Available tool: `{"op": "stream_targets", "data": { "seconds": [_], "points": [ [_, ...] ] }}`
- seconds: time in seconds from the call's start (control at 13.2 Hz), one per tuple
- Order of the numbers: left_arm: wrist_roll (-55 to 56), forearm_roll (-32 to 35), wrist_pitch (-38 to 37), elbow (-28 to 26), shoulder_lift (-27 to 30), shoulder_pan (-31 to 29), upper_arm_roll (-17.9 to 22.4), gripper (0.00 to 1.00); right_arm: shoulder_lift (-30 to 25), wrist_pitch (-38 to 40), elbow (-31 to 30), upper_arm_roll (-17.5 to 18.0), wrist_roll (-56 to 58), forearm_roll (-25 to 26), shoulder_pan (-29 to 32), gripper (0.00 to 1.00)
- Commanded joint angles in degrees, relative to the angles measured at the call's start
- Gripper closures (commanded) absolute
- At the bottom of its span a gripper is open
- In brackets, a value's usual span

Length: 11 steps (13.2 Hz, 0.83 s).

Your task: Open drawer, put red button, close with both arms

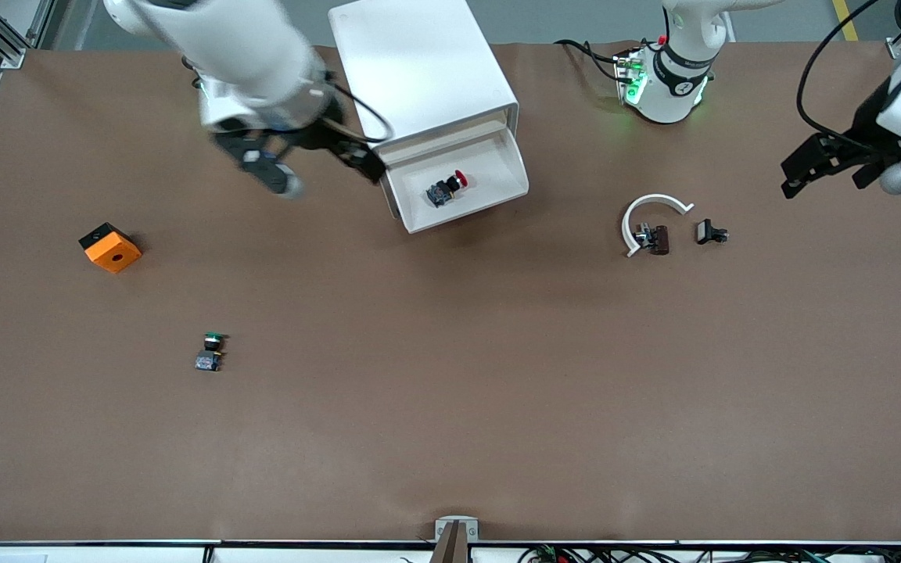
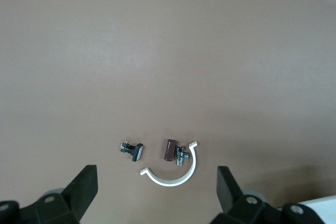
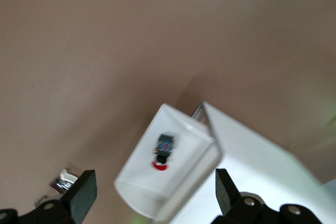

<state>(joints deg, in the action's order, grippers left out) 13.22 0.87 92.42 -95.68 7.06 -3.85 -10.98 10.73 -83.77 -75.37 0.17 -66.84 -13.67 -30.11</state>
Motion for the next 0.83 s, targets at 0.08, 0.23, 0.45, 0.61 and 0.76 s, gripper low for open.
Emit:
{"op": "stream_targets", "data": {
  "seconds": [0.08, 0.23, 0.45, 0.61, 0.76],
  "points": [
    [-5.8, -0.5, 0.7, -1.7, 1.6, 0.0, -0.7, 0.00, -10.0, 1.1, -11.1, 0.8, 23.2, -0.7, 10.5, 0.00],
    [-6.0, -0.5, 0.7, -1.6, 1.0, -0.1, -0.7, 0.00, -12.7, 1.0, -14.6, 0.8, 36.5, 0.5, 16.7, 0.00],
    [-4.3, -0.8, 1.9, -1.8, -3.1, 0.9, -1.2, 0.00, -13.4, 0.7, -16.0, 0.8, 53.8, 5.3, 24.3, 0.00],
    [-1.8, -1.0, 6.4, -1.8, -8.6, 1.7, -3.7, 0.00, -13.3, -0.5, -15.9, 0.8, 63.0, 6.5, 29.1, 0.00],
    [4.0, -1.0, 11.7, -1.8, -14.3, 1.9, -7.7, 0.00, -13.0, -1.7, -15.3, 0.8, 67.1, 10.5, 31.7, 0.00]
  ]
}}
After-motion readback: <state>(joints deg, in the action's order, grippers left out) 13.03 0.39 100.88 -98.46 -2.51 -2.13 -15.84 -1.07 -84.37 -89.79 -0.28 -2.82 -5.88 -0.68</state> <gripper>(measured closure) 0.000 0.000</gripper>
